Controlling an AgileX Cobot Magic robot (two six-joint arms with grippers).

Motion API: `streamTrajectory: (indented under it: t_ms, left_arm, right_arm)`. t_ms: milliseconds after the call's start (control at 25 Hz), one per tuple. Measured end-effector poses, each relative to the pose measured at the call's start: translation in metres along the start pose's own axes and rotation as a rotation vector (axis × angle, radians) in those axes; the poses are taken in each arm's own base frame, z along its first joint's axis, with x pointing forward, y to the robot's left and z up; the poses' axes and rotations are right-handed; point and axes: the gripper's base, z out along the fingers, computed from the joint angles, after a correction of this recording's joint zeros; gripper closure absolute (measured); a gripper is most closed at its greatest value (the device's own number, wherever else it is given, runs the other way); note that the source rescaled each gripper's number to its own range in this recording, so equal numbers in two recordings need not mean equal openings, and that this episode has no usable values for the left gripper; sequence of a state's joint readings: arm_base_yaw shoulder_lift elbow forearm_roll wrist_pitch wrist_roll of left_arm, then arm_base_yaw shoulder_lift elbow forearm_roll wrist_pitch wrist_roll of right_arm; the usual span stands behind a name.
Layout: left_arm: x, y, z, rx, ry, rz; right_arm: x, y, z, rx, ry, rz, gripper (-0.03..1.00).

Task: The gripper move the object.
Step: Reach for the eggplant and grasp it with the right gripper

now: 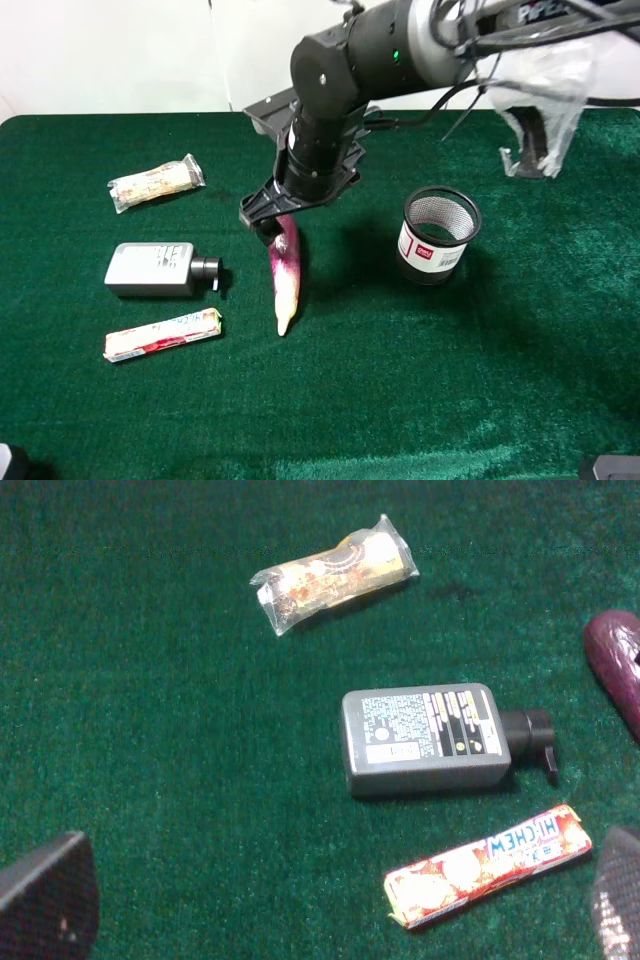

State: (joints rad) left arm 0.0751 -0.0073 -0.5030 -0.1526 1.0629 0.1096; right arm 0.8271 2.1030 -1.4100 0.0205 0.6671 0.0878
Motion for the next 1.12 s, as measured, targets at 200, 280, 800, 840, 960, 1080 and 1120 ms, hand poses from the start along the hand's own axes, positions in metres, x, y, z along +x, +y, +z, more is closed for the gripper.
streamTrajectory:
  t_ms: [200,280,800,840,960,1080,1120]
  left_arm:
    - [0.000,0.000,0.000,0.000,0.000,0.000]
    - [0.000,0.000,0.000,0.000,0.000,0.000]
    - [0.000,0.000,0.000,0.000,0.000,0.000]
    - [0.000,0.000,0.000,0.000,0.000,0.000]
    - [0.000,0.000,0.000,0.000,0.000,0.000]
    - [0.000,0.000,0.000,0.000,0.000,0.000]
    - [0.000,0.000,0.000,0.000,0.000,0.000]
  right_arm:
    - [0.001,0.010,0.012,-0.008,-0.014,-0.024,0.04]
    - [0.001,0.013,0.015,-0.010,-0.017,-0.029,0.06]
    - [0.010,0.010,0.044,0.008,0.041,-0.037,0.06]
    - [0.010,0.010,0.045,0.012,0.043,-0.039,0.06]
    - [0.011,0.010,0.046,0.014,0.046,-0.042,0.17]
    - [0.011,0.010,0.046,0.017,0.052,-0.042,0.41]
    - [0.012,0.010,0.046,0.017,0.056,-0.042,0.52]
